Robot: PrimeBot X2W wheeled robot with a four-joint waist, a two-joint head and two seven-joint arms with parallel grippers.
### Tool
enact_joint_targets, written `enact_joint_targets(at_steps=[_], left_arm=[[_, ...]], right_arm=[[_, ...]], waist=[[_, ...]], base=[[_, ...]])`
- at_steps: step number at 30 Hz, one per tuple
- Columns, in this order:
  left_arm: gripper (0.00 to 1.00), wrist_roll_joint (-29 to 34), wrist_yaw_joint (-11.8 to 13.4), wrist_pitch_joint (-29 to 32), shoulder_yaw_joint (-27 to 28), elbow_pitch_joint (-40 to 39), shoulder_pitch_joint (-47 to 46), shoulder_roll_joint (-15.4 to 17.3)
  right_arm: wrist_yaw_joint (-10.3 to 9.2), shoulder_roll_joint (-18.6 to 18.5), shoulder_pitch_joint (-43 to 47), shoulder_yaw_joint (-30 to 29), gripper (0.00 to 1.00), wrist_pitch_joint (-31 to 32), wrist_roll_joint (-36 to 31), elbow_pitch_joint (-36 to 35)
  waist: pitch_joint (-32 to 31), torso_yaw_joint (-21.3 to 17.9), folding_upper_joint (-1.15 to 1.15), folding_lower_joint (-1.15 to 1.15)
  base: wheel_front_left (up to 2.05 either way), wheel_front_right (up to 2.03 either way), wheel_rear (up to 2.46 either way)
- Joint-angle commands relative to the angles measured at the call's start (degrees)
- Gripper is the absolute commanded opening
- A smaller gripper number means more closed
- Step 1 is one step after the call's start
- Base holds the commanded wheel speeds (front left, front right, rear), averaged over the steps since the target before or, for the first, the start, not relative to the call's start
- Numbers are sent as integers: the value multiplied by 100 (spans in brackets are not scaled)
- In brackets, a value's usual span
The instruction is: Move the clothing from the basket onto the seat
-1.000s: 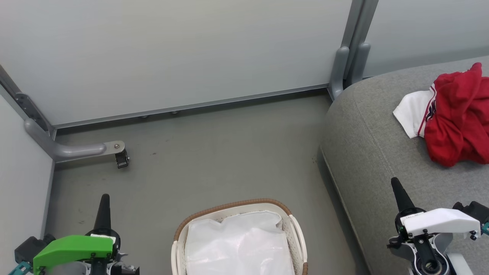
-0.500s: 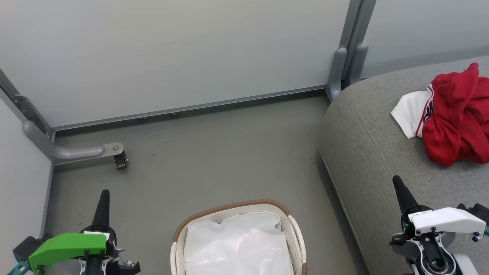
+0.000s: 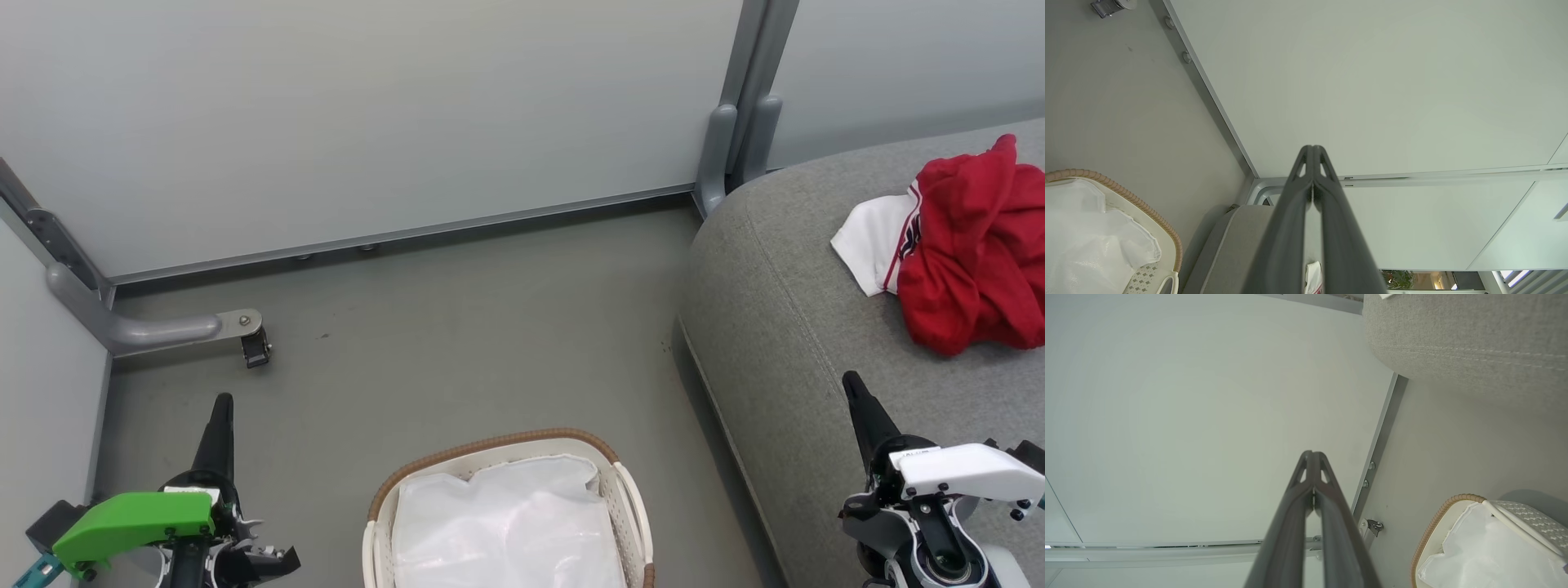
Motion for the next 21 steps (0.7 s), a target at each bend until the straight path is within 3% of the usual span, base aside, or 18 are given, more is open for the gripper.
enact_joint_targets(at_steps=[1, 21], left_arm=[[0, -121, -27, 32, 33, -48, -114, 38], [0, -708, -34, 200, 63, -112, -150, 41]], right_arm=[[0, -35, 41, -32, 0, 40, 127, -50], [-1, -38, 66, -103, 0, 201, 762, -115]], waist=[[-3, -4, 0, 0], [-35, -41, 0, 0]], base=[[0, 0, 0], [0, 0, 0]])
